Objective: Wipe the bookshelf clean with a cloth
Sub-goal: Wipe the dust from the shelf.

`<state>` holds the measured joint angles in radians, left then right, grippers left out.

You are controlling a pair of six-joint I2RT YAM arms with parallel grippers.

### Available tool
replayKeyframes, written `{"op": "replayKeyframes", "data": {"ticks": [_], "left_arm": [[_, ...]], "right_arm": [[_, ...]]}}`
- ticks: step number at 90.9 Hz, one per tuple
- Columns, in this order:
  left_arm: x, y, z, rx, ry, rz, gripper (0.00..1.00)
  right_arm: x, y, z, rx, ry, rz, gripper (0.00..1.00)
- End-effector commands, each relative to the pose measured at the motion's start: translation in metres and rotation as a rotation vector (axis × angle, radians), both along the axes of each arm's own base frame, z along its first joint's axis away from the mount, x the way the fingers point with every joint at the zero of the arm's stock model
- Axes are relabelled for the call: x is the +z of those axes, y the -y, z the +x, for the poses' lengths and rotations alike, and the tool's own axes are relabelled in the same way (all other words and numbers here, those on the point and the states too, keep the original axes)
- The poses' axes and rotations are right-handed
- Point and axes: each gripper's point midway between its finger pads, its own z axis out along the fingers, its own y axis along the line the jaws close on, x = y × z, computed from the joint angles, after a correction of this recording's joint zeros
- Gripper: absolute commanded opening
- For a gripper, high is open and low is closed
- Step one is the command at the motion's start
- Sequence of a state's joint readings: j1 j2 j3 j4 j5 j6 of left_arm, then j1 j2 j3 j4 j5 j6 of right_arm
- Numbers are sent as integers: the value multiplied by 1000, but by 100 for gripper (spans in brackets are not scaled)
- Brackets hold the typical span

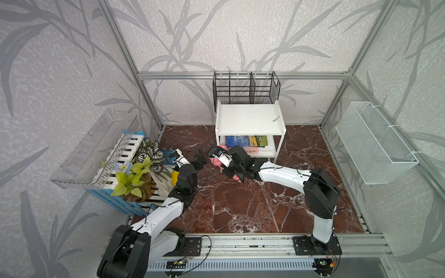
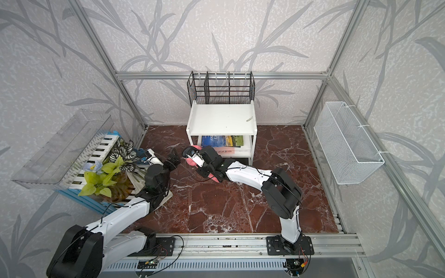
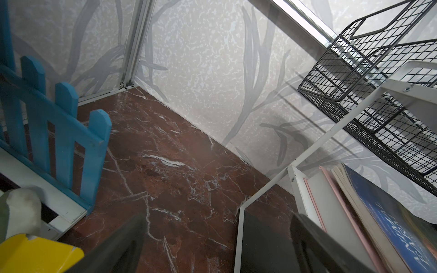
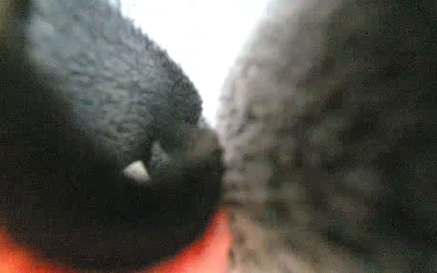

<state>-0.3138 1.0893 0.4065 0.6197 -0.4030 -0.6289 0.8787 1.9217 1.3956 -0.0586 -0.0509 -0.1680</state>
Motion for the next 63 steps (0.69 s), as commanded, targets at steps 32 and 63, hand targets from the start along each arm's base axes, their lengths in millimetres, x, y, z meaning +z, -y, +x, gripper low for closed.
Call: {"op": "replayKeyframes", "data": {"ticks": [32,63], "left_arm": [[8,-5,5,28,10,0,100],[7,-3,7,20,3,0,100]], "right_arm": [[-53,7,-26,85,-143,-132,0],[17,8,-33,127,3,-6,0]]}}
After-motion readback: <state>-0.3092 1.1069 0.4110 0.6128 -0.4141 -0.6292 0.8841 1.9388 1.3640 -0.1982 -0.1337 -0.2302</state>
